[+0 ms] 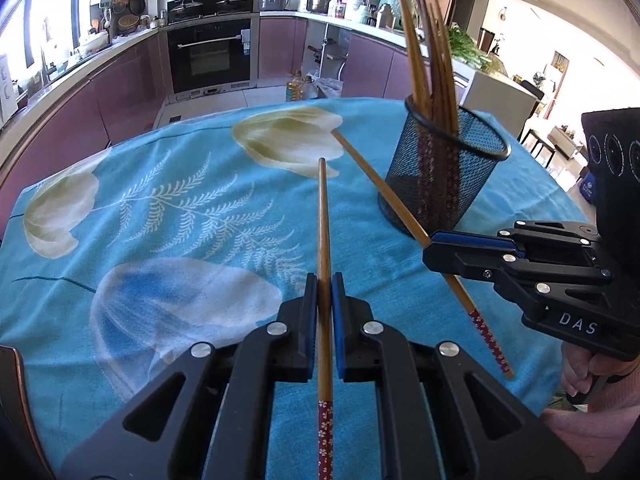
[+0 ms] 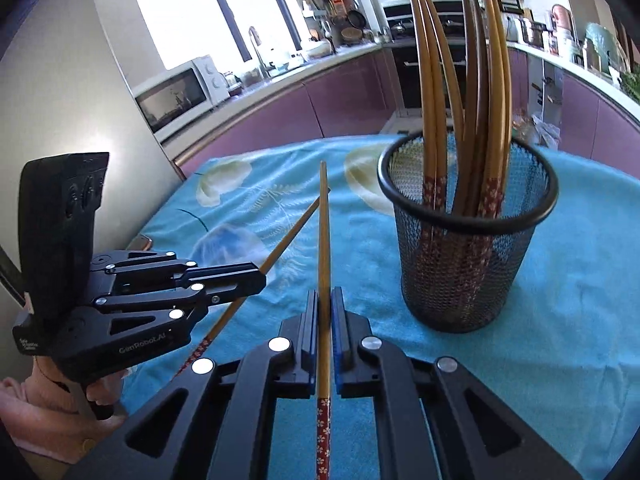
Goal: Organize utensils
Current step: 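Lift the left tool's chopstick upright over the cup while the right tool lifts its own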
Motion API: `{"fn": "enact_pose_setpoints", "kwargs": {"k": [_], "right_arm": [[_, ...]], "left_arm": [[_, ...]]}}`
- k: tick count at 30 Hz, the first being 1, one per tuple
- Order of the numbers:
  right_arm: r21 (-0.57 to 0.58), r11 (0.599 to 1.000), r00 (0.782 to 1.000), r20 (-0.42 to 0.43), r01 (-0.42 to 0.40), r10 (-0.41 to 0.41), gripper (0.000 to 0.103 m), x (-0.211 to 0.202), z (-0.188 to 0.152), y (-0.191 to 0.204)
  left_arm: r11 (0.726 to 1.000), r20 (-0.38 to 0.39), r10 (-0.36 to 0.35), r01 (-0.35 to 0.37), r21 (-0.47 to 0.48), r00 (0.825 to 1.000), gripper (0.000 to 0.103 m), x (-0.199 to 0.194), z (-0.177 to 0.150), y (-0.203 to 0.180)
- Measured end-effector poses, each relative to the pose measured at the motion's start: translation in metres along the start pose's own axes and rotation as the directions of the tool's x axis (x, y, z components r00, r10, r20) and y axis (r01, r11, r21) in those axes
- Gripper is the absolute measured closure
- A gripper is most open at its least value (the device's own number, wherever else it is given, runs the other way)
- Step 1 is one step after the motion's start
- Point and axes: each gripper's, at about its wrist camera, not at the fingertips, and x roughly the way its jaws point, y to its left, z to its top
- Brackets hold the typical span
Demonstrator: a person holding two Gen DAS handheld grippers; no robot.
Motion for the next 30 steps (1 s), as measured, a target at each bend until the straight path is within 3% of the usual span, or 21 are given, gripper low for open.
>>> {"fn": "enact_pose_setpoints", "kwargs": {"k": [8,16,30], "right_arm": [[-0.038,0.999,0.994,0.107,-0.009,0.013,0.098,-0.034,0.007,0.008],[-0.033,0.999,0.983,0.185,0.002,0.004,0.098,-0.06,0.015,0.003],[-0.046,0.999,0.968,0.253,0.022,-0.01,0.098,-0.083,0.02,0.0]], "left_arm": [[0.995,0.078,-0.1,0.101,-0.007,0.992,0.095,-0.03,0.012,-0.006],[0.98,0.162,-0.192,0.196,-0.013,0.968,0.095,-0.06,0.024,-0.009],[0.968,0.288,-0.23,0.248,-0.028,0.929,0.095,-0.079,0.034,-0.009]]}}
